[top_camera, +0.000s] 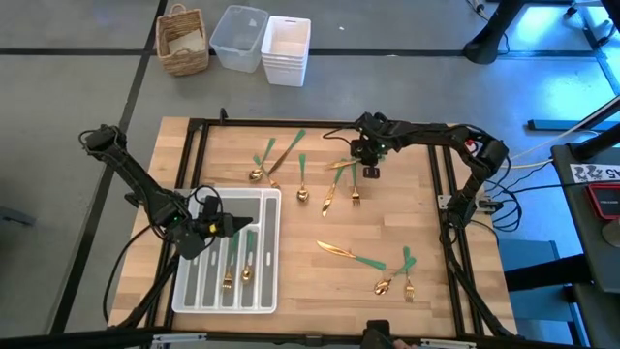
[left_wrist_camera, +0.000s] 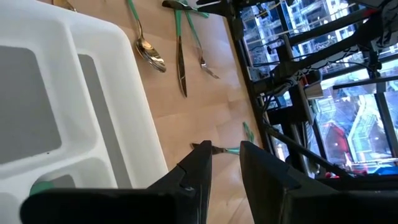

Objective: Sort silverware
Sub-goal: Put the green knife on the silverware tray

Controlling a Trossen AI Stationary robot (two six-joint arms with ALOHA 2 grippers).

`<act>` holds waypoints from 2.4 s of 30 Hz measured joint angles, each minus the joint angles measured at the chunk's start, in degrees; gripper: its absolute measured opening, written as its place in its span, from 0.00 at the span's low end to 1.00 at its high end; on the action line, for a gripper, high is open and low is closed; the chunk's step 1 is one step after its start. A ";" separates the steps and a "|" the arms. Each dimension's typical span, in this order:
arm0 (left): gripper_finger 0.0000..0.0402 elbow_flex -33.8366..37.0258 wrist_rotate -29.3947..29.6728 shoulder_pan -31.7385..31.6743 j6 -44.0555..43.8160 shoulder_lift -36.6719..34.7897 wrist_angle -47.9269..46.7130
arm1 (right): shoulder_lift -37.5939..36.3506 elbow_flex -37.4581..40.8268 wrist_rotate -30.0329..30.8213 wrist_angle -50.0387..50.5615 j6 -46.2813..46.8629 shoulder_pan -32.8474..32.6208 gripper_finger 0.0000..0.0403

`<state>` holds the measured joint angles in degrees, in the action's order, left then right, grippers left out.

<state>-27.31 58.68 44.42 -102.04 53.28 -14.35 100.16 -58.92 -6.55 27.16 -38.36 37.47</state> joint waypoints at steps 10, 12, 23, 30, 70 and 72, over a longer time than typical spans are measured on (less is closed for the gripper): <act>0.19 0.00 -0.01 0.00 0.03 0.00 -0.08 | 4.07 -0.04 -0.22 -2.20 -1.05 0.04 0.16; 0.19 0.00 -0.01 0.00 0.02 0.00 -0.07 | 5.18 -0.07 0.31 -2.27 -1.12 0.04 0.16; 0.19 0.00 -0.05 0.00 -1.01 0.02 -0.02 | 6.95 -1.47 2.29 -1.07 -0.88 -0.02 0.16; 0.19 0.00 -0.09 0.00 -0.94 0.02 -0.04 | 7.58 -1.58 1.05 -0.55 -0.77 0.04 0.15; 0.19 0.02 -0.07 -15.37 18.22 0.07 7.23 | 8.29 -19.98 -14.29 24.05 7.87 -3.16 0.06; 0.19 0.02 -0.76 -17.07 26.24 0.09 12.82 | 8.22 -20.51 -15.09 23.94 8.31 -4.58 0.06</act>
<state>-27.29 57.92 27.36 -75.80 53.36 -1.53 108.38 -79.42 -21.63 51.09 -30.05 32.89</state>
